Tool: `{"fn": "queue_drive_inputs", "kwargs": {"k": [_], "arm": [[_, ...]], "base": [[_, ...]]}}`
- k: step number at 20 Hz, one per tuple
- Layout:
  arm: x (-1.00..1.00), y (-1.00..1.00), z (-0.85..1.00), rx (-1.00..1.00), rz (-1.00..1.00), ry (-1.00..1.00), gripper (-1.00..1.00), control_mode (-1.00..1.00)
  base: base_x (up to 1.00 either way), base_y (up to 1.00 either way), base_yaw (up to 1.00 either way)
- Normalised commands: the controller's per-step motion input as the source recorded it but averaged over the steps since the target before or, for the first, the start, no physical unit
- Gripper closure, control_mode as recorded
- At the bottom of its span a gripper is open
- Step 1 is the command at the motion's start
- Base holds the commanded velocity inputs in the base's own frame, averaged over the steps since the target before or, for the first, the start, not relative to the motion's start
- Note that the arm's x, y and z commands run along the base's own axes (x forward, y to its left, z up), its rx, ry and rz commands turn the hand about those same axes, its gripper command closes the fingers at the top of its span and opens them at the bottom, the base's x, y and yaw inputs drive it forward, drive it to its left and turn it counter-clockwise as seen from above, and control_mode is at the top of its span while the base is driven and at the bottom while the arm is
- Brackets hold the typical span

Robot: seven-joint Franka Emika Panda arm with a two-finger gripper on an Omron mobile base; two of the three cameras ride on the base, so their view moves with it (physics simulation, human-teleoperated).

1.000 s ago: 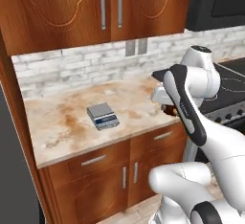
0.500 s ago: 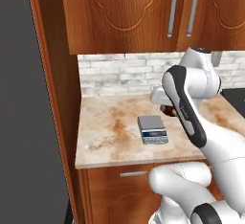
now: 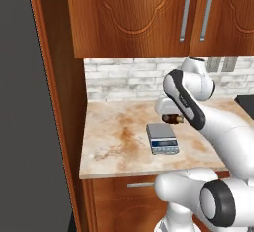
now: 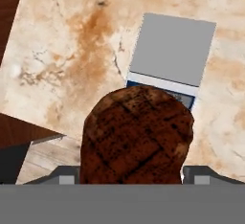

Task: Take the steak from the fridge and place it on the digital scale on the counter by the fridge. Wait a few seconds for a reading, then move it to the plate on the dining counter.

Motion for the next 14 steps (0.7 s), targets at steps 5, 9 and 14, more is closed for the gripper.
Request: {"fn": "queue_drive_inputs", "kwargs": {"k": [5,9,14], "arm": [[0.77,-0.01,-0.7,0.0,0.26,0.03,1.0,-1.0],[0.91,-0.05,-0.64,0.0,0.22,0.02,1.0,-1.0],[0.48,-0.13,-0.52,0.0,0.18,-0.03,1.0,-1.0]], "base": [[0.0,0.0,0.0],[0.0,0.0,0.0],[0.0,0.0,0.0]]}}
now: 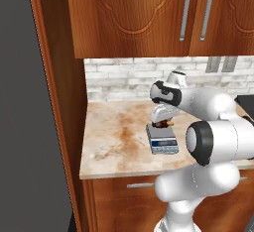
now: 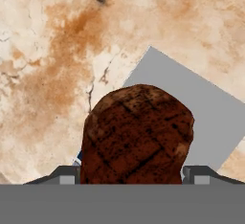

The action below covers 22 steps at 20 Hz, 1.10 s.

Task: Take the steak from the fridge and place it on the digital scale on the counter by the fridge. Wait a few seconds for a reading, then move it to the plate on the dining counter.

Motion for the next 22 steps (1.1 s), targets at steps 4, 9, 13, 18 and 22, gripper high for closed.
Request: {"fn": "queue_drive_inputs", "kwargs": {"k": [4,9,13,18,22], "arm": [[0.24,-0.13,-0.35,0.0,0.18,-0.16,1.0,-1.0],[0.18,-0.08,-0.3,0.0,0.17,-0.15,1.0,-1.0],[0.0,-0.03,-0.3,0.0,0.14,-0.12,1.0,-1.0],[0.02,0.0,-0.23,0.0,0.13,-0.12,1.0,-1.0],[-0.33,0.12,-0.11,0.0,0.09,-0.1,-1.0,-1.0]], "base": [[0.0,0.0,0.0],[0.0,0.0,0.0],[0.0,0.0,0.0],[0.0,0.0,0.0],[0.0,0.0,0.0]]}}
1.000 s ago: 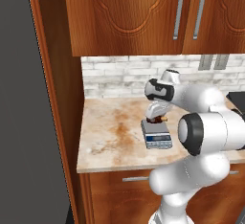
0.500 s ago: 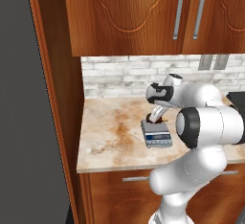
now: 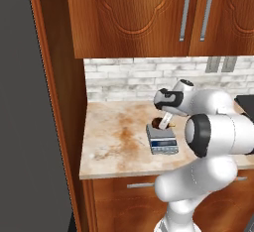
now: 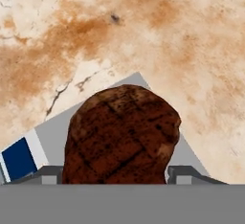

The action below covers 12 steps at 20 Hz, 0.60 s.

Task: Take the steak from the fridge and place it on the digital scale on the counter by the fridge. Wait a few seconds for a reading, then move it to the plate on the dining counter.

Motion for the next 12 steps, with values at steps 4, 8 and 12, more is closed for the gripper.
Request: {"fn": "queue_drive_inputs", "kwargs": {"k": [4,8,12], "arm": [[-0.18,0.02,0.0,0.0,0.04,-0.13,-1.0,-1.0],[0.0,0.0,0.0,0.0,0.04,-0.11,-1.0,-1.0],[0.0,0.0,0.02,0.0,0.03,-0.06,-1.0,-1.0]], "base": [[0.0,0.0,0.0],[0.0,0.0,0.0],[0.0,0.0,0.0]]}}
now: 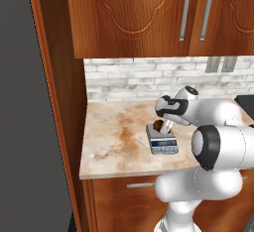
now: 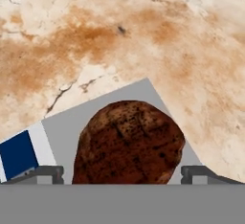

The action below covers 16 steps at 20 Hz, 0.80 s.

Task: Take the steak from the fridge and place it on the digital scale on the counter by the fridge. Wait a few seconds for a reading, then move it to the plate on the dining counter.

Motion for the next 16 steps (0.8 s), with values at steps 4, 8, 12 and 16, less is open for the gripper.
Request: {"fn": "queue_drive_inputs", "kwargs": {"k": [4,8,12,16], "arm": [[-0.19,0.0,0.52,0.0,0.0,-0.09,-1.0,-1.0],[-0.44,0.0,0.88,0.0,0.0,-0.03,-1.0,-1.0],[-0.46,0.0,0.64,0.0,-0.01,0.03,-1.0,-1.0],[-0.41,0.0,0.32,0.0,-0.02,0.1,-1.0,-1.0]], "base": [[0.0,0.0,0.0],[0.0,0.0,0.0],[0.0,0.0,0.0],[0.0,0.0,0.0]]}}
